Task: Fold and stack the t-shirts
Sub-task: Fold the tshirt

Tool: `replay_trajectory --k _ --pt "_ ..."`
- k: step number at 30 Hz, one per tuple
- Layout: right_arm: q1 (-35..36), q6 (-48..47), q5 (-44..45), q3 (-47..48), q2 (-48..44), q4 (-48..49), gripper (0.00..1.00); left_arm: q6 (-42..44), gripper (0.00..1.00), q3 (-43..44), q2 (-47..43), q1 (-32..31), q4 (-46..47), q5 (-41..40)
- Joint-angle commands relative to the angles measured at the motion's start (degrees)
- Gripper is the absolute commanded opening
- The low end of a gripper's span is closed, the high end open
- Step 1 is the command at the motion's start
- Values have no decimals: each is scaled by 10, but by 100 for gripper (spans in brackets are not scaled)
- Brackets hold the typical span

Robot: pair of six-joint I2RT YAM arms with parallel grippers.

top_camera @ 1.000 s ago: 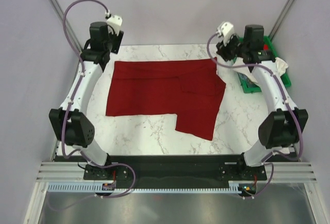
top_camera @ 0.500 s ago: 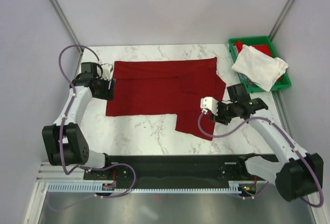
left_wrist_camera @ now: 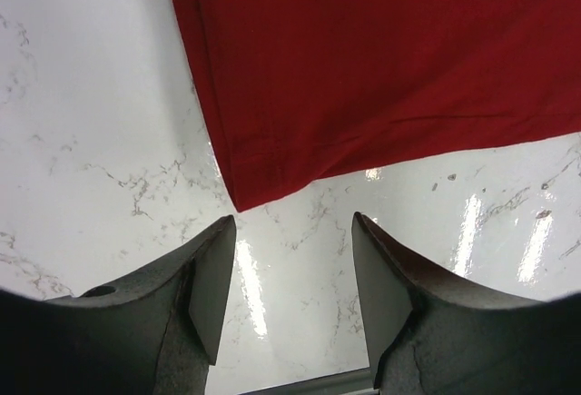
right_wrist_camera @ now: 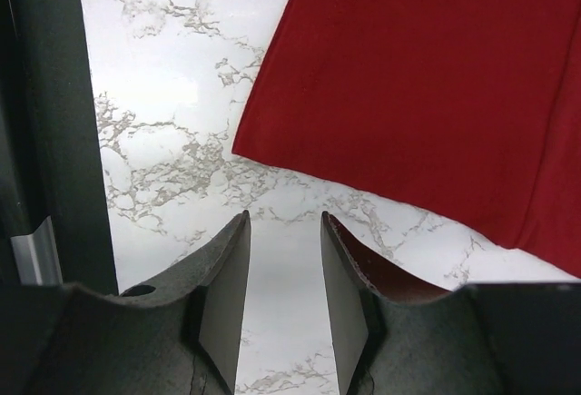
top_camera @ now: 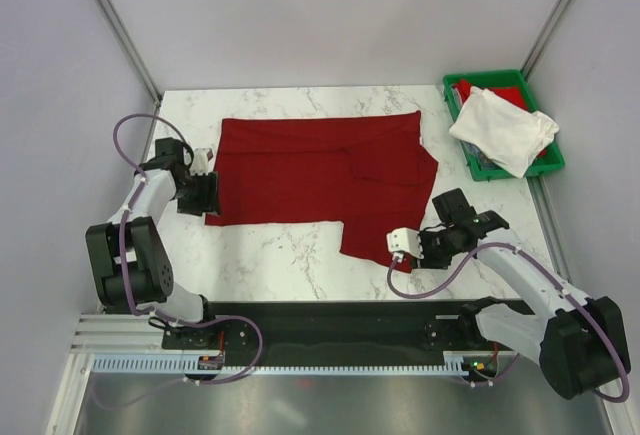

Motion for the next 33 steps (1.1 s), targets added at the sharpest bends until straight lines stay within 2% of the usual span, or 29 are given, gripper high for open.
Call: replay_trajectory --k 1,15,33 --pt "7 -22 -14 6 13 20 45 -23 61 1 3 3 18 10" --pt "62 -9 -25 1 85 54 44 -22 60 1 14 13 23 -12" --pt "78 -17 -7 -2 146 73 42 -22 63 25 64 16 24 -23"
